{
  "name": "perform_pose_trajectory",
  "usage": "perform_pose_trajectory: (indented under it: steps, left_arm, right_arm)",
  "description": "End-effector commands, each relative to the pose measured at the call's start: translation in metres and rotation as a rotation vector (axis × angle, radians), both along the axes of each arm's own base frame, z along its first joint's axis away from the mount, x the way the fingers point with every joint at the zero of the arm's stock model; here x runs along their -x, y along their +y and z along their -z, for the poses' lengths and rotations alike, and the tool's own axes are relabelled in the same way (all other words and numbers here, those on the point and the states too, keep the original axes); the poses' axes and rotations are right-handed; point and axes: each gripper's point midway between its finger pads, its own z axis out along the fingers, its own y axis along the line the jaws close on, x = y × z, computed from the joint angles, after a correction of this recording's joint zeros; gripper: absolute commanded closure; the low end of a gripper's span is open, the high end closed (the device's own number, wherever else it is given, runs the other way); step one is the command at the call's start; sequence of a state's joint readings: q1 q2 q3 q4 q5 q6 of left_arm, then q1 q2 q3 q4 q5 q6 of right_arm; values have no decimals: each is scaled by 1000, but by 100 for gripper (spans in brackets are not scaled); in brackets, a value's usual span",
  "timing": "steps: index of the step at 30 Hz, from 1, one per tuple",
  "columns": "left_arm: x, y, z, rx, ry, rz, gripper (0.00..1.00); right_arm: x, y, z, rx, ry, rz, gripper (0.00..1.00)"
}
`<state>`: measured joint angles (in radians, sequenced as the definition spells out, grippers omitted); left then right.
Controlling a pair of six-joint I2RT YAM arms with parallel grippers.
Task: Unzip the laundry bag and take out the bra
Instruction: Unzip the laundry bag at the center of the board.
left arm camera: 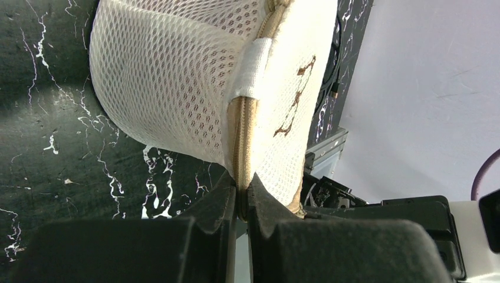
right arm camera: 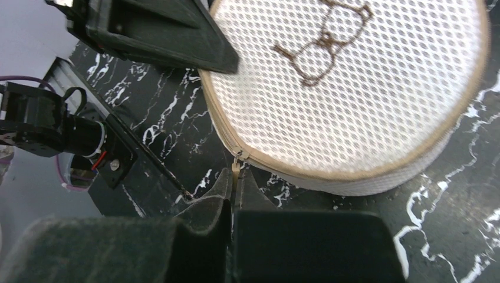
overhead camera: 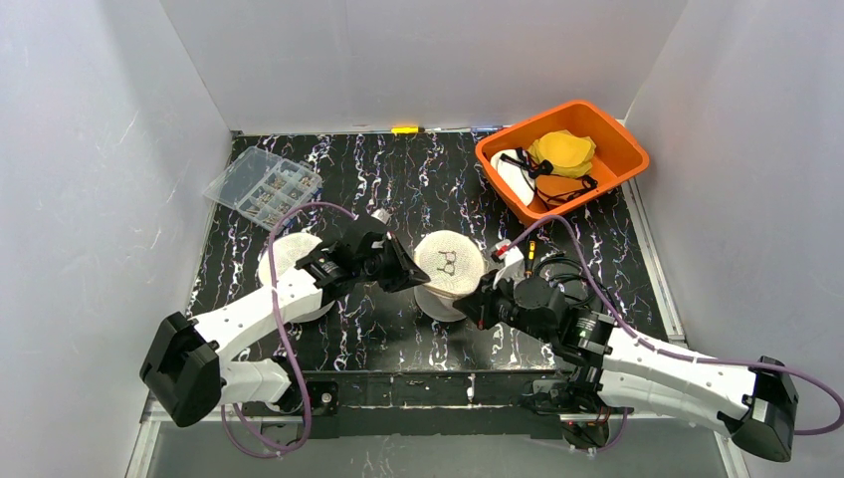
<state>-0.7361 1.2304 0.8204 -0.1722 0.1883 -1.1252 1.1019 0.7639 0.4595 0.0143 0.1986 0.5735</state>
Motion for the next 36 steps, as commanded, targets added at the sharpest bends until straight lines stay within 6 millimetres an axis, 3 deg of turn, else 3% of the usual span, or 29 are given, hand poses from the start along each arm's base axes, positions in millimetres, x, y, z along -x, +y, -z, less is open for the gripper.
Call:
perform_pose_trajectory:
  steps: [1,8,11,15,17,22,28,30,33,36]
  left_arm:
    - [-9,12,-12,-47,-88,-10,100]
    - [-9,4,-31,24,-186,142,100]
    - [-15,2,-44,80,-211,208,100]
    - [-24,-11,-78,200,-265,337,100]
    - [-25,-16,-80,183,-234,411,100]
    - [-35,-25,-59,171,-189,449,100]
    - [-37,-22,-35,156,-146,400,92]
    - [-36,-17,-36,134,-158,383,84]
    - [-32,-2,-37,64,-183,343,50]
    - [-24,18,-42,6,-212,286,26]
  right_arm:
    - [-10,-19,-2,23,-5,112,99]
    - [-18,-33,0,49,-8,192,99]
    - [-15,-27,-7,45,-26,147,99]
    - [-9,-12,-25,24,-58,57,99]
    - [-10,-9,-31,7,-69,49,99]
    - [-12,-3,-29,-19,-69,53,99]
    - [-14,8,-19,-36,-47,50,99]
    - [-15,11,-16,-33,-42,46,99]
    - [-16,15,-16,-36,-41,41,99]
    - [-16,17,-17,-43,-44,36,99]
